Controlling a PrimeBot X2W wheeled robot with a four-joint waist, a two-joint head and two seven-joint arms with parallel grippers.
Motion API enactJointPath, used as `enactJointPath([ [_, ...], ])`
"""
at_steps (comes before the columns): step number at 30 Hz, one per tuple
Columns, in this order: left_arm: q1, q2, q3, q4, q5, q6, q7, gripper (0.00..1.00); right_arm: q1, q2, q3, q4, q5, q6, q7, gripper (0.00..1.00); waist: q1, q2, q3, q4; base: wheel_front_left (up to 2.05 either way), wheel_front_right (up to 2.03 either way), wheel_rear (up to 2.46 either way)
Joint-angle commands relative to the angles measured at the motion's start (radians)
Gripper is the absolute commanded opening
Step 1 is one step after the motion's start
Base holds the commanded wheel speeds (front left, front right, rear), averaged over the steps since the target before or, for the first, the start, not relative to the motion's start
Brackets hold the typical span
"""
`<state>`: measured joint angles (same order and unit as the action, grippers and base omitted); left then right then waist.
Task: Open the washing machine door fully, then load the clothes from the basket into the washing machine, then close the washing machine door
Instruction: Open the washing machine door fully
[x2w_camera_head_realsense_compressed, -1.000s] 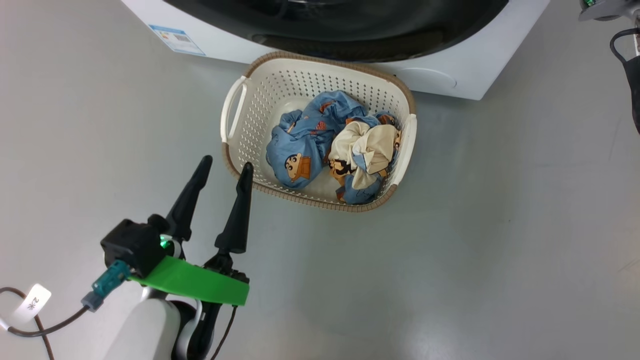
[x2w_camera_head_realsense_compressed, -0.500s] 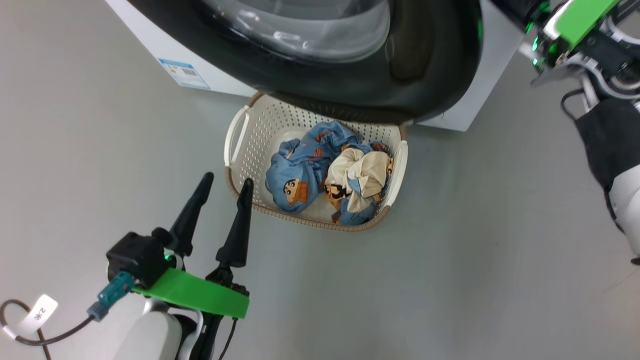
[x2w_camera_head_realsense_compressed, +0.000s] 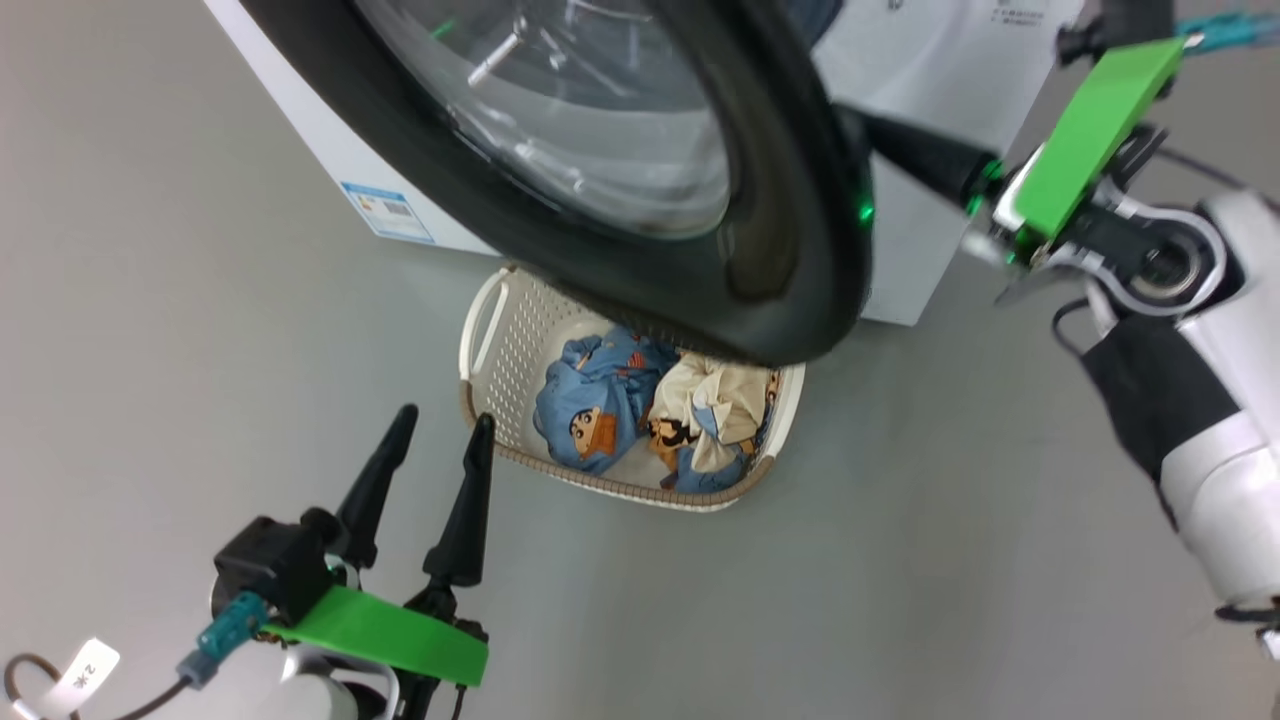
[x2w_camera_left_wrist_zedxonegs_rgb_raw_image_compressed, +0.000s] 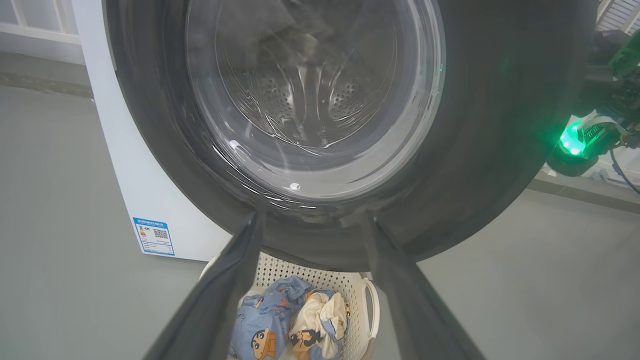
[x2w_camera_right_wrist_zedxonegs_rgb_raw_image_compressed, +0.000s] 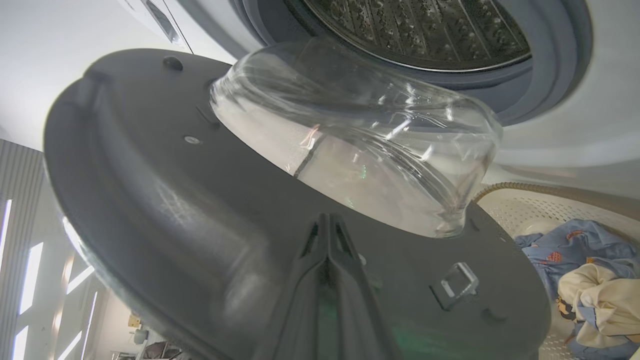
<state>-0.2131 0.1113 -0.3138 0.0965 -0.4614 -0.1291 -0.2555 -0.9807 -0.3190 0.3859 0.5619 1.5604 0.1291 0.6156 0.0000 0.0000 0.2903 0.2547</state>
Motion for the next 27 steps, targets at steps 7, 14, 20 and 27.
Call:
enactJointPath([
  [7, 0.029, 0.025, 0.042, -0.019, 0.014, -0.002, -0.006, 1.0, 0.091, 0.044, 0.054, -0.07, 0.01, 0.002, 0.039, 0.0, 0.0, 0.0, -0.046, 0.008, 0.0, 0.0, 0.0],
  [14, 0.057, 0.027, 0.048, -0.022, 0.021, -0.002, -0.006, 1.0, 0.148, 0.065, 0.079, -0.112, 0.02, 0.002, 0.065, 0.0, 0.0, 0.0, -0.082, 0.023, 0.0, 0.0, 0.0],
  [20, 0.077, 0.028, 0.055, -0.025, 0.027, -0.002, -0.006, 1.0, 0.187, 0.089, 0.094, -0.145, 0.031, 0.002, 0.082, 0.0, 0.0, 0.0, -0.101, 0.033, 0.0, 0.0, 0.0],
  [27, 0.09, 0.028, 0.06, -0.031, 0.031, -0.002, -0.006, 1.0, 0.224, 0.119, 0.115, -0.171, 0.029, 0.002, 0.093, 0.0, 0.0, 0.0, -0.116, 0.05, 0.0, 0.0, 0.0],
])
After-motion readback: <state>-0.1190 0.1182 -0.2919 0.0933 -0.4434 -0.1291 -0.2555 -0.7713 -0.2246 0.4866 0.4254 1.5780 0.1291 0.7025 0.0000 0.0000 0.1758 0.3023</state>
